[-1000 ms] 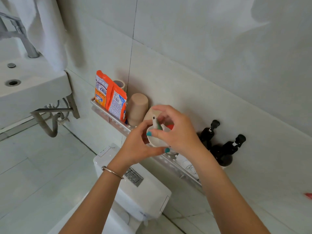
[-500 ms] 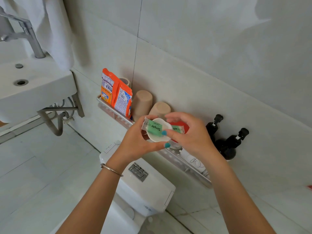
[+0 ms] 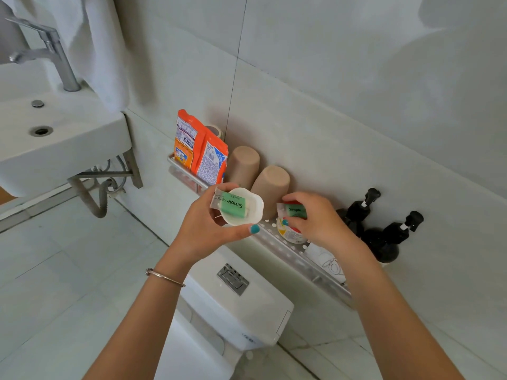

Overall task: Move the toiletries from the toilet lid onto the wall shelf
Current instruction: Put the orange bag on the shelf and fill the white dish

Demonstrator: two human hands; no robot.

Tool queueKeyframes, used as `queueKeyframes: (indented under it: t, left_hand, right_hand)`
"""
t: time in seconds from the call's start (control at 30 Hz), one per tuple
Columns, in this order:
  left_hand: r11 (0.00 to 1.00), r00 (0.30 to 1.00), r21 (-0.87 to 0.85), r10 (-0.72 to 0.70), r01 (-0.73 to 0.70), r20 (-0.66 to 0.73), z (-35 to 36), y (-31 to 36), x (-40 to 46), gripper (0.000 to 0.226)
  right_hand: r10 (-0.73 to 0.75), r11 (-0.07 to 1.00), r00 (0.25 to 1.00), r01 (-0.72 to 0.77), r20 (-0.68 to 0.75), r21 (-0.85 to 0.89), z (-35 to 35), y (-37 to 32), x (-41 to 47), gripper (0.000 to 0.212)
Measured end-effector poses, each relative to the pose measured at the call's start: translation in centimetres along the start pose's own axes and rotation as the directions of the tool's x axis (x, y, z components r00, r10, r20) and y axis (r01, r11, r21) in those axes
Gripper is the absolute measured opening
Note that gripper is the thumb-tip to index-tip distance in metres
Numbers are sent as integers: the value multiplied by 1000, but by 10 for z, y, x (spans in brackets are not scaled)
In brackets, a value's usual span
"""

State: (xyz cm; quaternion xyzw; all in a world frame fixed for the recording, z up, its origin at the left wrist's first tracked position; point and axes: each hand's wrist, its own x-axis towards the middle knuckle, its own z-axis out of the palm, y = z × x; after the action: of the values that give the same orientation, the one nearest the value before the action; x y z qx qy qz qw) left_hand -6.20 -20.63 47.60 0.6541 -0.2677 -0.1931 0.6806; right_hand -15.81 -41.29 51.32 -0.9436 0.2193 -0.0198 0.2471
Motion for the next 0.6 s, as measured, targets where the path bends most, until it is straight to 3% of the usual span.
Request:
queueKeyframes:
  t: [0.2,0.4,0.6]
  left_hand:
    - [999,1000,39,-1,2,-5,-2,-3,6,70]
    - [1000,1000,16,-3,3,15,4,-7,10,68]
    - [1000,1000,0,9,-9,18,9,-8,11,69]
  right_hand:
    - [-14,998,999,16,-38,65,-2,-2,2,42]
    - [-97,991,993,90,-63,-99,-4,-3,1,41]
    - [-96,995,992,98,-78,30,-7,-1,-5,46]
